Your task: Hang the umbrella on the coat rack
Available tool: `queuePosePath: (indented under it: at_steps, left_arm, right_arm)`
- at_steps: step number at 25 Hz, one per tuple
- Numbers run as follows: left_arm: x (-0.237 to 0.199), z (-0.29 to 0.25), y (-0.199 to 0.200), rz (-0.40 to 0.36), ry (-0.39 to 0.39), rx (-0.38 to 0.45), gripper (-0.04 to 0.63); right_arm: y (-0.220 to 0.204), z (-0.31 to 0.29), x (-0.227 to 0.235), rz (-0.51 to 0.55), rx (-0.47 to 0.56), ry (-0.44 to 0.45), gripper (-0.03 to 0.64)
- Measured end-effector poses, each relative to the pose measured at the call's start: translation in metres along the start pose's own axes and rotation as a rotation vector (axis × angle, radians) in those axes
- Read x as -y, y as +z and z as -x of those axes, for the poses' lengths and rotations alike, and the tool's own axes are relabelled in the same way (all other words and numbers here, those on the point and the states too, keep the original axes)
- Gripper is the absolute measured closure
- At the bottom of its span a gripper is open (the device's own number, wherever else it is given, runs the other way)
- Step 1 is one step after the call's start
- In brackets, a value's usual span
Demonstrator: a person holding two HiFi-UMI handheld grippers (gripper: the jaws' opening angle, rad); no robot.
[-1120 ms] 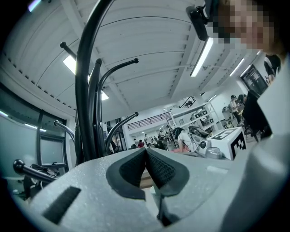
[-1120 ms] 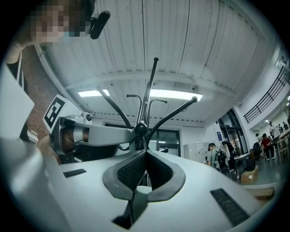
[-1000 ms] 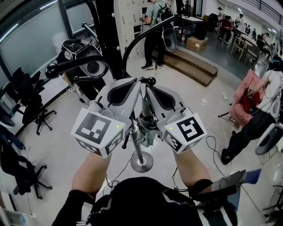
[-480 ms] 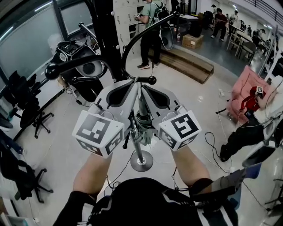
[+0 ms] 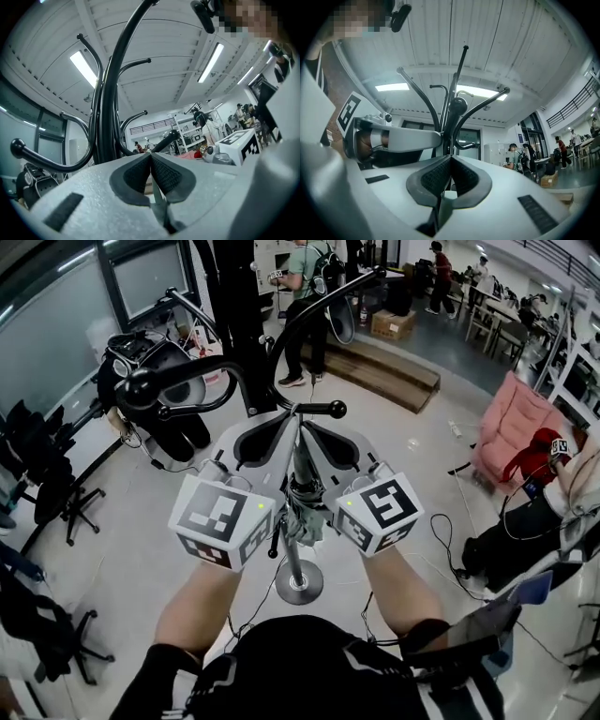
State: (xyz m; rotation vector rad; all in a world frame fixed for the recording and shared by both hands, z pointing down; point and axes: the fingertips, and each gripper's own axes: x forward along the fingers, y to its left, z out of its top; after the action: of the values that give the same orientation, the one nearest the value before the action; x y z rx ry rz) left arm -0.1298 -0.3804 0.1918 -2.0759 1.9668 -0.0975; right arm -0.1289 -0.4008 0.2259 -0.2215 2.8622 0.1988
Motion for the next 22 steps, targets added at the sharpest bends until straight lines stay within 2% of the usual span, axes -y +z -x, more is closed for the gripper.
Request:
queuePosePath:
  at_steps: [10,15,19,22]
  left_arm:
    - [-0.002,0.012,-0.004,-0.009,-0.029,0.055,0.581]
    - [-0.003,0.012,-0.006,0.019,-0.054,0.081,0.581]
    - [-0.017,0.022,-0.008,0.032,-0.042,0.139,0.581]
    - [-0.015,0.023,-0.016,0.072,-0.076,0.13,0.583]
  right_arm:
    - [-0.005,-0.005,-0.007,0.03,-0.012,-0.067,0.607]
    - [-0.006,0.0,-0.002,0.057,-0.004,-0.112,0.607]
    - [-0.009,-0.001,-0.002,0.092,-0.019,-0.176,0.606]
    - [-0.008,0.006,-0.005,0.102,-0.035,-0.194,0.606]
